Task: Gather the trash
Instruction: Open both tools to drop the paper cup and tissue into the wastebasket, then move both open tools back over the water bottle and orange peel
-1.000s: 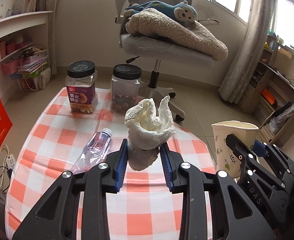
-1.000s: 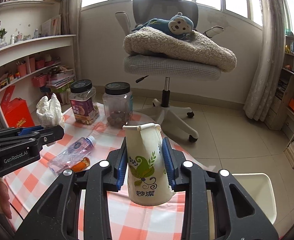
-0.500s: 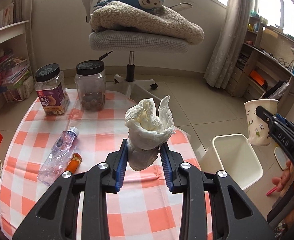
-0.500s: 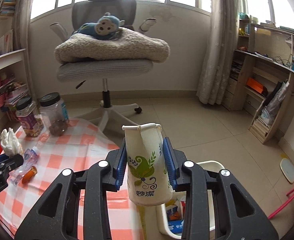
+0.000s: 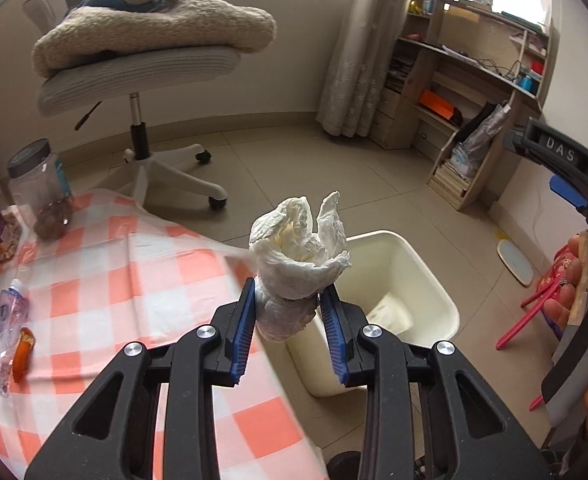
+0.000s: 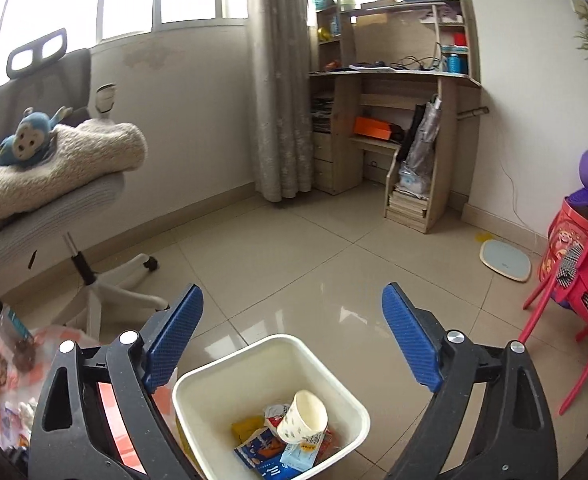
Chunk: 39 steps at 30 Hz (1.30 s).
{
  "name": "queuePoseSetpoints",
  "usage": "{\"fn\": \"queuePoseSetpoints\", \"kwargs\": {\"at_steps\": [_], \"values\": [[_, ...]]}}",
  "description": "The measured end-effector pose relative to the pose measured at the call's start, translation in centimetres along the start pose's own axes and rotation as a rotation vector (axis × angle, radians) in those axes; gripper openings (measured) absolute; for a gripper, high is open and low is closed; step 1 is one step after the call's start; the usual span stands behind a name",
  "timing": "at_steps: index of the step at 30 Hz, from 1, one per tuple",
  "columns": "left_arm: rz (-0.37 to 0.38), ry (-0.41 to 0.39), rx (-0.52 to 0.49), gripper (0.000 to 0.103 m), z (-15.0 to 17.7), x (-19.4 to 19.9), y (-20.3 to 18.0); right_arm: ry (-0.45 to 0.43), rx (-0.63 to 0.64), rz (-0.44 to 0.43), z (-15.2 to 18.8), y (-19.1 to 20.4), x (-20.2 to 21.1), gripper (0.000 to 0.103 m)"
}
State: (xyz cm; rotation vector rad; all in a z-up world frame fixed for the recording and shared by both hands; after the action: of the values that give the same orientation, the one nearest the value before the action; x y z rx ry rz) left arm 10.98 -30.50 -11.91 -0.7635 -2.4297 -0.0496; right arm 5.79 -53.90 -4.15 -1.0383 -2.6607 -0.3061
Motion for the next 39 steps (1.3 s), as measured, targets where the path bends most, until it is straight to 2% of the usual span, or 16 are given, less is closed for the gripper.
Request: {"fn": "queuePoseSetpoints", "kwargs": {"at_steps": [8, 10, 14, 18, 22, 28, 31, 33, 35, 39], "values": [[0.089, 0.056, -0.062, 0.035, 0.1, -4.2, -8.3, -0.013, -0.097, 0.080, -1.2, -5.5, -0.8, 0.095], [0.101, 0.101, -0.076, 0.056, 0.7, -5.5, -9.5, -0.009, -0.117, 0.088, -1.1, -6.2, -0.9, 0.095], [0.088, 0.125, -0.064, 0.059, 1.2, -6.2, -9.1, -0.016, -0.118, 0.096, -0.9, -6.0, -0.5, 0.096], [0.047, 0.097, -0.068, 0.063, 0.7, -5.1, -7.0, -0.040, -0.060, 0.098, -0.9, -4.6, 0.1, 0.096], [-0.012, 0.026, -0.083, 0.066, -0.5, -3.3, -4.4, -0.056, -0.001, 0.077, -0.5, -2.0, 0.8, 0.096], [-0.142, -0.092, -0.128, 0.075, -2.1, -0.3, 0.4, -0.113, 0.137, 0.034, 0.2, 3.2, 2.3, 0.096], [-0.194, -0.136, -0.117, 0.078, -2.4, 1.1, 3.3, -0.148, 0.210, 0.013, 0.8, 5.7, 3.4, 0.096], [-0.256, -0.148, -0.116, 0.080, -2.6, 1.7, 5.4, -0.158, 0.250, -0.009, 1.5, 7.4, 4.0, 0.096], [-0.320, -0.157, -0.086, 0.081, -2.8, 2.4, 7.8, -0.170, 0.274, -0.027, 2.1, 9.0, 4.5, 0.096], [-0.376, -0.155, 0.020, 0.086, -3.0, 3.9, 11.7, -0.177, 0.308, -0.081, 3.4, 12.2, 5.9, 0.096]]}}
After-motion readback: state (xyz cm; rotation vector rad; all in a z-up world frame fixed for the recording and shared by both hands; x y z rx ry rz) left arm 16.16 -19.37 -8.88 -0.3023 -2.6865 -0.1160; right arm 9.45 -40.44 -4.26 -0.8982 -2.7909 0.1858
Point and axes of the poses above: each gripper's, at about its wrist camera, not at the fingertips, and x roughly against the way its jaws point, y to its left, z to its underside, the point moved 9 cm from there along -x, roughly the way its jaws point, and after that the axes turned 11 degrees about -y, right-handed, at the moved point
